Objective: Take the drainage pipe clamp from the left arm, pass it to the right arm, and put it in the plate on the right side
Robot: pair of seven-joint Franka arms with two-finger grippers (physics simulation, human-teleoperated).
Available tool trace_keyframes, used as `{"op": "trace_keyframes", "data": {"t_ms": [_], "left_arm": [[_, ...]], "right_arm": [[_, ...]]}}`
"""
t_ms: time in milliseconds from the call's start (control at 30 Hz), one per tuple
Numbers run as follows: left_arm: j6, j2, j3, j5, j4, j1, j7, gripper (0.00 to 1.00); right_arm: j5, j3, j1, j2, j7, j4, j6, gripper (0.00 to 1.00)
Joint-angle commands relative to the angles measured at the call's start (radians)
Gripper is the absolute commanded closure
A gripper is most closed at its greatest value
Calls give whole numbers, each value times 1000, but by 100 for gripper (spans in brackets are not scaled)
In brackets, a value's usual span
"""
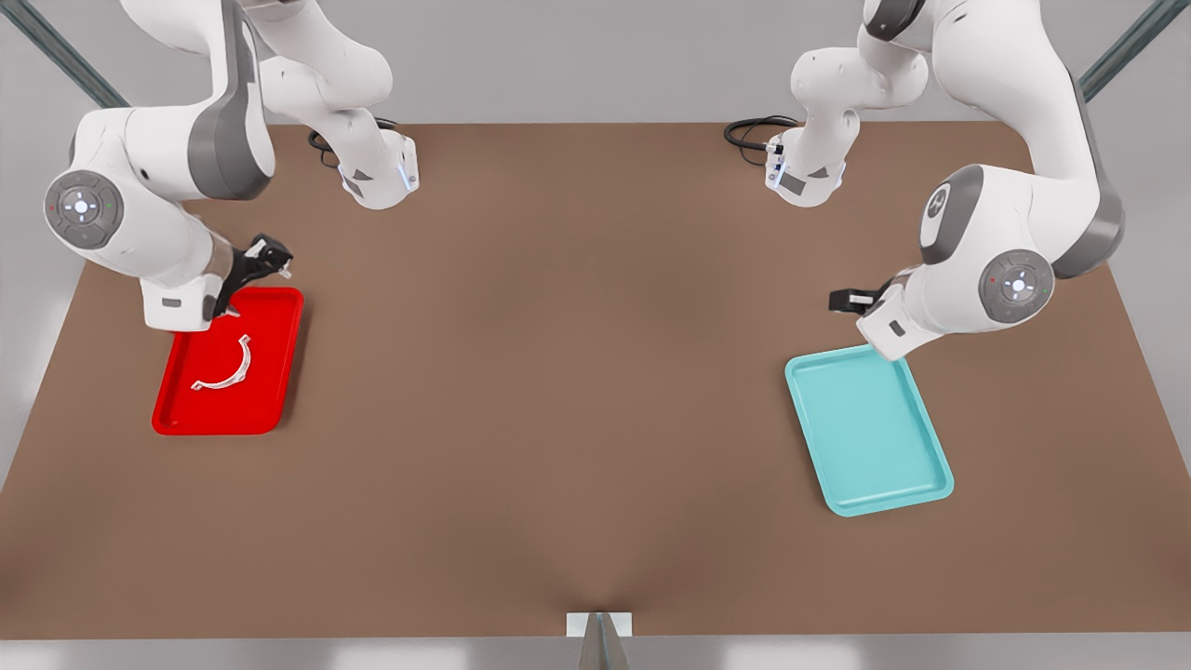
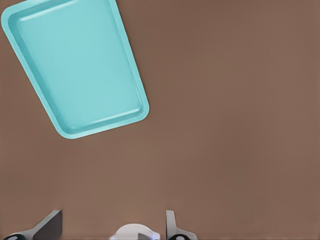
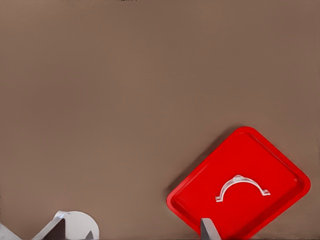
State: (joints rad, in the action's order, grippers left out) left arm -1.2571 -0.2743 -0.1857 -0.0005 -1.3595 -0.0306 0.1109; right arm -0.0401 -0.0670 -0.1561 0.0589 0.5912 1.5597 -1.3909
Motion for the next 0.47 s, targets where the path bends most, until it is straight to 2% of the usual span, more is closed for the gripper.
{"op": "trace_keyframes", "data": {"t_ms": [0,433], "left_arm": [[10,1,0,0,0,0,-7,0],[24,0,0,0,0,3,-7,0]], "right_arm": [[-7,-1,-5,-2,-780,-1,-31,0],[-1,1,-2,1,-766,-9,-39,0]]}}
